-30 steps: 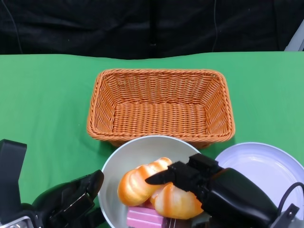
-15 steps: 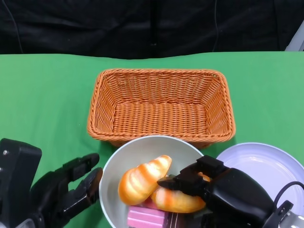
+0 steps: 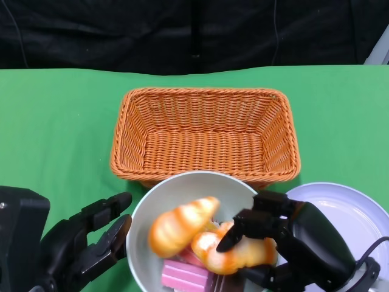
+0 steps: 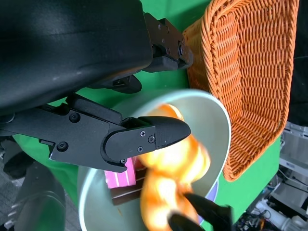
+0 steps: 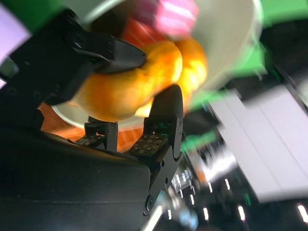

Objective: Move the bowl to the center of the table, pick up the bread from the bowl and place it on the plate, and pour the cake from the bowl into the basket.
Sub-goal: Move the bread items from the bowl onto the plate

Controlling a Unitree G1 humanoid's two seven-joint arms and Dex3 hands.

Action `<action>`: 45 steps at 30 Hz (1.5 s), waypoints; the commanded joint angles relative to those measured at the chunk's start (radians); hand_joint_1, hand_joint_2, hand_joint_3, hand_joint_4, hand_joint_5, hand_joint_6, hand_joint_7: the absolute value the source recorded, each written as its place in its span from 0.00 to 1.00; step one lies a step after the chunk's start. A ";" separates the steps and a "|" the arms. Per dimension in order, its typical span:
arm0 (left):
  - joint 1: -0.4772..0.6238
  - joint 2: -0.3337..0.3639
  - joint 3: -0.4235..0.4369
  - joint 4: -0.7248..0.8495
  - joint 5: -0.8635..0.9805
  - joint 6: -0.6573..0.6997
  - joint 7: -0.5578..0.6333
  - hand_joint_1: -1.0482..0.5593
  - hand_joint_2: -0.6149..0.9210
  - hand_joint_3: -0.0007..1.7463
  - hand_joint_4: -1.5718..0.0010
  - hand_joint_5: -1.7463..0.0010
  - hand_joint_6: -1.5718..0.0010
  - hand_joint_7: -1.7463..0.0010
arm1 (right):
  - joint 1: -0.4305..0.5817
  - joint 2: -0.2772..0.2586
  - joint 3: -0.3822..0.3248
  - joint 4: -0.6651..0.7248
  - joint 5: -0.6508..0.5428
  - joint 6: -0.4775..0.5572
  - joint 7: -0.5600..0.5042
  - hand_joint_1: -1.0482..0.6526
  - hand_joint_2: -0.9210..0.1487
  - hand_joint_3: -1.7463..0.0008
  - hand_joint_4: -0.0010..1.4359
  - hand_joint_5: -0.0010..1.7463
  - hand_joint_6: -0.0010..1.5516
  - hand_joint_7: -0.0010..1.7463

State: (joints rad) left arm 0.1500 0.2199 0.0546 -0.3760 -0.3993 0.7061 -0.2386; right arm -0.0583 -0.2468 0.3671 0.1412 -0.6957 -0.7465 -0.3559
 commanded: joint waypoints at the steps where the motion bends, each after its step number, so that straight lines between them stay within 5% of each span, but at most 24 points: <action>1: 0.016 0.008 -0.001 0.004 0.005 -0.018 -0.016 0.31 1.00 0.31 0.75 0.85 0.83 0.96 | -0.034 0.033 -0.032 -0.021 0.004 -0.055 -0.074 0.55 0.78 0.00 0.71 1.00 0.52 0.99; 10: 0.042 0.029 -0.005 -0.017 0.018 -0.038 -0.036 0.30 1.00 0.30 0.75 0.84 0.83 0.97 | -0.012 0.063 -0.089 -0.150 0.128 -0.035 0.001 0.52 0.77 0.00 0.72 1.00 0.55 0.97; 19: 0.061 0.039 0.003 -0.019 0.014 -0.074 -0.056 0.32 1.00 0.32 0.77 0.83 0.84 0.98 | 0.052 0.014 -0.240 -0.250 0.230 0.025 0.091 0.59 0.77 0.00 0.74 1.00 0.58 0.92; 26: 0.060 0.041 0.005 -0.023 0.012 -0.072 -0.057 0.32 1.00 0.31 0.77 0.83 0.84 0.98 | 0.061 -0.077 -0.362 -0.228 0.111 0.015 0.073 0.59 0.88 0.00 0.73 1.00 0.60 0.89; 37: 0.061 0.025 0.013 -0.037 -0.006 -0.068 -0.050 0.30 1.00 0.29 0.78 0.81 0.83 0.99 | 0.113 -0.129 -0.390 -0.174 0.023 0.063 0.065 0.65 0.89 0.00 0.75 1.00 0.61 0.89; 45: 0.061 0.026 0.006 -0.032 0.000 -0.078 -0.058 0.30 1.00 0.28 0.79 0.80 0.84 0.99 | 0.032 -0.178 -0.338 0.032 -0.127 0.190 0.003 0.64 0.82 0.10 0.70 1.00 0.60 0.86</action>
State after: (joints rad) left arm 0.2119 0.2364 0.0585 -0.3987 -0.3996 0.6399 -0.2863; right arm -0.0070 -0.3965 0.0240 0.1498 -0.8112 -0.5682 -0.3296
